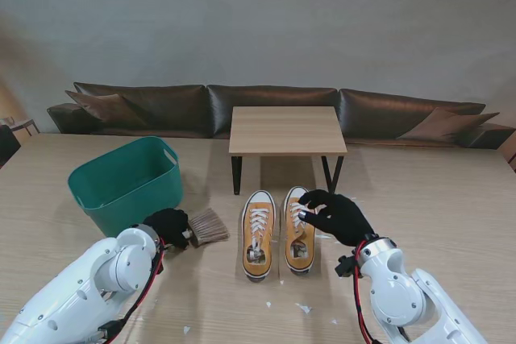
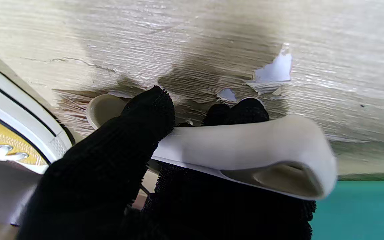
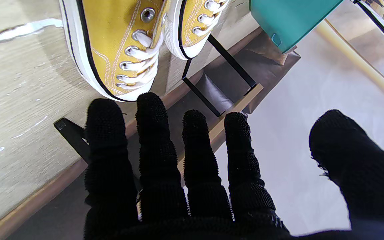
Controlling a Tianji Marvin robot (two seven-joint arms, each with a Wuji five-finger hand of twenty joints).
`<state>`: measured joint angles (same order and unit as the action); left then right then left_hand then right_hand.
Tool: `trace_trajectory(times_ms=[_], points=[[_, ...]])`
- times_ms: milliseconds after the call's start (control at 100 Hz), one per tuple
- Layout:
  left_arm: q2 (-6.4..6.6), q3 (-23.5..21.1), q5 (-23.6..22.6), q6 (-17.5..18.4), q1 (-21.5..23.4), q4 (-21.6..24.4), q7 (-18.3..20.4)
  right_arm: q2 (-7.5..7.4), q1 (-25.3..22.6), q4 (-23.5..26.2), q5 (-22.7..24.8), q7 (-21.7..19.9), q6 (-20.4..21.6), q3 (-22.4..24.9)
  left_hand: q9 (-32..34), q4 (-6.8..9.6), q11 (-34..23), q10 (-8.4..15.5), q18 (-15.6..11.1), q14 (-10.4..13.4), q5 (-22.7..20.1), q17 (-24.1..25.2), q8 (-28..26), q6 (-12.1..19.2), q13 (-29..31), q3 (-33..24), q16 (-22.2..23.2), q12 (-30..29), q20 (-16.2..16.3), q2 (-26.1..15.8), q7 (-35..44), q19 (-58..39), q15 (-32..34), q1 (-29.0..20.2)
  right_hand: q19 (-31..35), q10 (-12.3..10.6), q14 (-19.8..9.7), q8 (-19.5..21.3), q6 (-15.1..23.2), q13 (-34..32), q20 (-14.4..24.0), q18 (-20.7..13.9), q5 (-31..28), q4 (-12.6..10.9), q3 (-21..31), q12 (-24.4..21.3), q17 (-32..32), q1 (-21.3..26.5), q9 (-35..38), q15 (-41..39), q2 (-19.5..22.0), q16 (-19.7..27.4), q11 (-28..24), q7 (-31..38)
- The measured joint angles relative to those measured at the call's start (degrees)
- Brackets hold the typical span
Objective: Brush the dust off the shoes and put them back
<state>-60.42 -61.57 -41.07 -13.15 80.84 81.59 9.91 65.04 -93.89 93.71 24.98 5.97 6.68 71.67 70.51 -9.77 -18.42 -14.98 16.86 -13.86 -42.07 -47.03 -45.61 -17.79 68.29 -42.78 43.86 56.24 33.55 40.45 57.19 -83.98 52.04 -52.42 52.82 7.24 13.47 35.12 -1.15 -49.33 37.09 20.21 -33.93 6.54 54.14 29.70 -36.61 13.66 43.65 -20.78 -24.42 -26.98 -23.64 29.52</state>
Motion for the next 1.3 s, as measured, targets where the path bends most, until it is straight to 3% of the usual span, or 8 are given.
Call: trace_trajectory(times_ms=[330, 650, 840, 1120, 1300], points=[[-0.90, -2.8, 2.0, 0.1, 2.9, 1.9, -2.0, -0.07, -0.1, 0.0, -0.5, -0.7, 0.0, 0.0, 0.7, -0.01, 1.4, 0.4, -0.3, 0.7, -0.1, -0.6, 0.8, 0.4, 1.0, 0.1, 0.0, -2.4, 0.0, 0.2, 0.0, 0.0, 0.8, -0.7, 0.0, 0.1, 0.0, -0.5, -0.5, 0.0, 0.0, 0.0, 0.0, 0.0, 0.0, 0.0, 0.0, 0.0, 0.0, 0.0, 0.8, 0.0, -0.8, 0.0], [-0.86, -6.1, 2.6, 2.9, 4.7, 6.6, -0.6, -0.10, -0.1, 0.0, -0.8, -1.0, -0.1, -0.2, 0.7, -0.03, 1.4, 0.6, -0.3, 1.0, -0.1, -1.1, 1.3, 0.8, 1.1, 0.1, 0.0, -2.4, 0.0, 0.3, 0.0, 0.0, 1.3, -2.9, 0.0, 0.1, 0.0, -0.6, -0.6, 0.0, 0.0, 0.0, 0.6, 0.0, 0.0, 0.0, 0.0, 0.0, 0.0, 0.0, 0.8, 0.0, -0.8, 0.1], [-0.67, -6.0, 3.6, 3.6, 3.5, 7.2, 0.9, -0.11, -0.1, 0.0, -1.0, -1.1, -0.3, -0.2, 0.7, -0.03, 1.4, 0.6, -0.3, 1.0, -0.1, -1.1, 1.3, 0.8, 1.1, 0.1, 0.6, -2.4, 0.0, 0.3, 0.0, 0.0, 1.5, -3.0, 0.0, 0.1, 0.1, -0.6, -0.6, 0.0, 0.0, 0.0, 0.6, 0.0, -0.1, 0.0, 0.0, 0.0, 0.0, 0.0, 1.4, 0.0, -0.8, 0.1], [-0.46, -3.5, 4.5, 1.6, 1.7, 6.6, 2.0, -0.16, -0.1, 0.0, -1.4, -1.6, -0.3, -0.3, 0.7, -0.03, 1.2, 0.6, -0.3, 1.1, -0.1, -1.2, 0.4, 0.8, 1.1, 0.1, 2.9, -0.8, 2.0, 0.3, 0.0, -0.9, 4.2, -3.0, 0.0, 0.2, 0.1, -0.6, -0.6, 0.0, 0.0, 0.0, 0.6, 0.0, -0.1, 0.0, 0.1, 0.0, 0.0, -0.1, 1.4, 0.0, -0.8, 0.1], [-1.04, -3.3, 7.9, 1.7, 1.8, 5.5, -1.7, -0.18, -0.1, -0.2, -1.4, -1.8, -0.4, -0.4, 0.7, -0.03, 1.1, 0.6, -0.3, 1.2, -0.1, -1.2, 0.4, 0.8, 1.1, 0.1, 2.9, -0.8, 2.0, 0.3, 0.0, -0.9, 4.4, -3.0, 0.0, 0.4, 0.1, -0.6, -0.7, 0.0, 0.0, 0.0, 0.6, 0.0, -0.3, 0.0, 0.1, 0.0, 0.0, -0.1, 1.4, 0.0, -0.8, 0.1]])
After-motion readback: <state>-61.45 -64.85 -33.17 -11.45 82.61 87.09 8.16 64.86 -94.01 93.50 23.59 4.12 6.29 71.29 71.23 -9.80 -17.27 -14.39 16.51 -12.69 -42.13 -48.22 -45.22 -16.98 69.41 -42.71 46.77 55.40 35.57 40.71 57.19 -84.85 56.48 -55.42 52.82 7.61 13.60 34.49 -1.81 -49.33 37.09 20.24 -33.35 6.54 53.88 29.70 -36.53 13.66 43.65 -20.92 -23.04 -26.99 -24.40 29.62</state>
